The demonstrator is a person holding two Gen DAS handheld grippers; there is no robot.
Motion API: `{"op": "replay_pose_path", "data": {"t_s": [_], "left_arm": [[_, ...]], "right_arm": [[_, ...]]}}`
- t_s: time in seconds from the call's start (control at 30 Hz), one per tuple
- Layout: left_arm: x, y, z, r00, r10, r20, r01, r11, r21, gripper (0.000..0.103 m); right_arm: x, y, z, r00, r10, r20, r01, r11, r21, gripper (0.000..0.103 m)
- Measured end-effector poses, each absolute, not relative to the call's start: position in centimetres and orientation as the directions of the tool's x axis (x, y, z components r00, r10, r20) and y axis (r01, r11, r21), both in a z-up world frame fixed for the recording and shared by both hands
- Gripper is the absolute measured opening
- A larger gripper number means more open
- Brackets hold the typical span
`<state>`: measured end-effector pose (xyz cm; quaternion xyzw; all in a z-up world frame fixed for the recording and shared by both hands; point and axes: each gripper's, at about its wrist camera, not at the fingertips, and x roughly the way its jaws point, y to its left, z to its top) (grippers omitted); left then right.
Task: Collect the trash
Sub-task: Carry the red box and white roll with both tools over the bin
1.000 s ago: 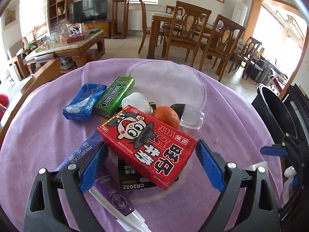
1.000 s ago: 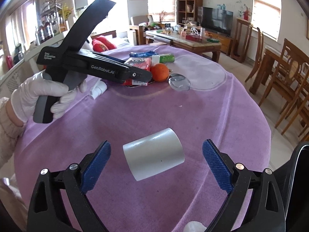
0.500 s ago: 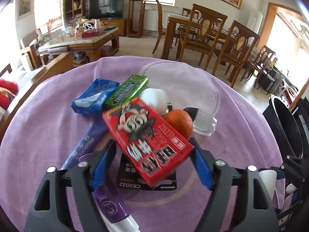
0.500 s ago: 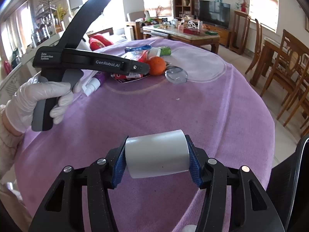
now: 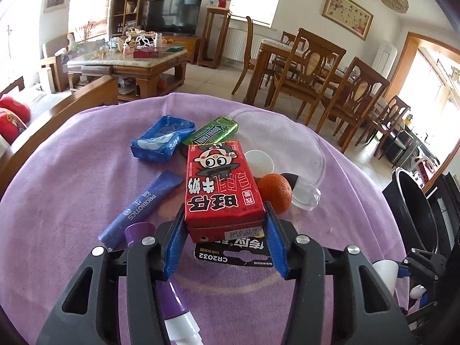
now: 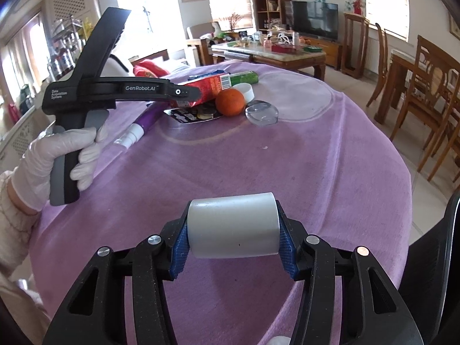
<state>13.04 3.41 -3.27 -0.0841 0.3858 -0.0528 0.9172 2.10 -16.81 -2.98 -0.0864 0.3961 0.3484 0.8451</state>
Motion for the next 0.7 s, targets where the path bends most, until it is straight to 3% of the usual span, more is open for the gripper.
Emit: {"op": "replay_pose_path", "data": {"t_s": [0.3, 0.7], "left_arm": [[10.7, 3.5, -1.3, 0.756, -0.186, -0.627, 0.053, 0.973, -0.225, 0.049], [8.0, -2.1, 2.2, 0.784, -0.302, -0.542, 0.208, 0.951, -0.229, 0.049]], "right_arm": [[0.8, -18.1, -0.8, 0.493, 0.574, -0.654, -0.639, 0.748, 0.176, 0.05], [-0.5, -23.8, 3.1, 0.596, 0.595, -0.54, -0.562, 0.789, 0.249, 0.05]]}}
